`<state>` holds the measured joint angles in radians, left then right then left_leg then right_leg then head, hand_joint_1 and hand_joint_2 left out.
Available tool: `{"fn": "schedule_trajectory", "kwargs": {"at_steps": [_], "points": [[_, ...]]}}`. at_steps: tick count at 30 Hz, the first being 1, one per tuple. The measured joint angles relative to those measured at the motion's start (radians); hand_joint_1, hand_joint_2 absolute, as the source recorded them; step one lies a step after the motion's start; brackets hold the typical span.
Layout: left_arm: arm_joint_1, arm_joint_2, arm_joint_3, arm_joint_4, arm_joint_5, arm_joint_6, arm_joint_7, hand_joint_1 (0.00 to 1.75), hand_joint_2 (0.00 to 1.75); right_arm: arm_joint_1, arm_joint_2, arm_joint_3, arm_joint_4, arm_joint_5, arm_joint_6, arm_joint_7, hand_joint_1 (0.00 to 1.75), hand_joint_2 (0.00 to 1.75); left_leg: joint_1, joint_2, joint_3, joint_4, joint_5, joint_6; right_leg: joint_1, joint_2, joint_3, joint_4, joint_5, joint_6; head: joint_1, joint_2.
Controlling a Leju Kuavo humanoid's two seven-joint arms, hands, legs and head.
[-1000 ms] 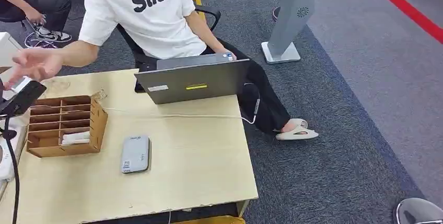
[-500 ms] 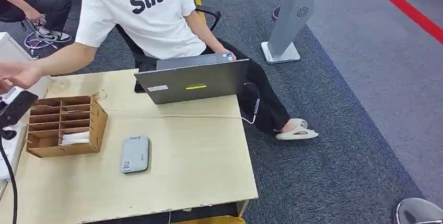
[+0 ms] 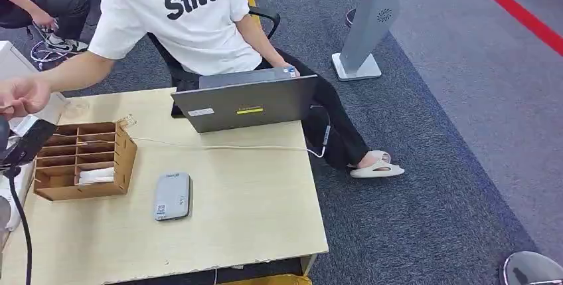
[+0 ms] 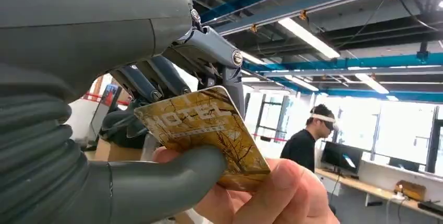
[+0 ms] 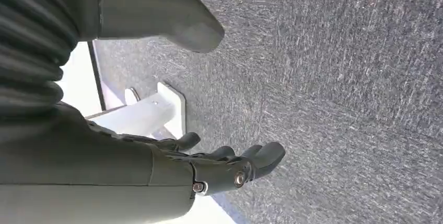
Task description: Pass the card to the sensor for recognition and then transmit it.
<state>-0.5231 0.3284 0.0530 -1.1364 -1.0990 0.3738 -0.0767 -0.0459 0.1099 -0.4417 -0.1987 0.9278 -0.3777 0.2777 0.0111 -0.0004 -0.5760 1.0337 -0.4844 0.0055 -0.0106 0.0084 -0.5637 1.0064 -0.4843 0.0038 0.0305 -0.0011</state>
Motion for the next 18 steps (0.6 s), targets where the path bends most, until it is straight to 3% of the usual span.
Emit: {"fn": "schedule_trajectory", "kwargs": {"at_steps": [11,12,13,18], "points": [[0.021,-0.015,0.000,0.000,0.000,-0.002,-0.001,1.75,1.75,0.000,0.000,0.000,0.000,0.004,0.002,0.000,0.00,1.75,0.000,0.001,0.000,0.000,0.000,0.000,0.000,0.001,0.000,0.000,0.000,0.000,0.000,0.000],[0.024,-0.015,0.000,0.000,0.000,-0.001,-0.001,1.36,1.75,0.000,0.000,0.000,0.000,0.004,0.002,0.000,0.00,1.75,0.000,0.001,0.000,0.000,0.000,0.000,0.000,0.001,0.000,0.000,0.000,0.000,0.000,0.000],[0.027,-0.016,0.000,0.000,0.000,0.000,-0.001,0.14,1.75,0.000,0.000,0.000,0.000,0.004,0.002,-0.001,0.00,1.75,0.000,0.001,0.000,0.000,0.000,0.000,0.000,0.001,0.000,0.000,0.000,0.000,0.000,0.000],[0.050,-0.016,0.001,-0.001,0.002,0.002,-0.001,0.14,1.75,0.000,0.000,0.000,0.000,0.007,0.002,-0.007,0.00,1.75,0.000,0.001,0.000,0.000,0.000,0.000,0.000,0.000,0.000,0.000,0.000,0.000,0.000,0.000]]}}
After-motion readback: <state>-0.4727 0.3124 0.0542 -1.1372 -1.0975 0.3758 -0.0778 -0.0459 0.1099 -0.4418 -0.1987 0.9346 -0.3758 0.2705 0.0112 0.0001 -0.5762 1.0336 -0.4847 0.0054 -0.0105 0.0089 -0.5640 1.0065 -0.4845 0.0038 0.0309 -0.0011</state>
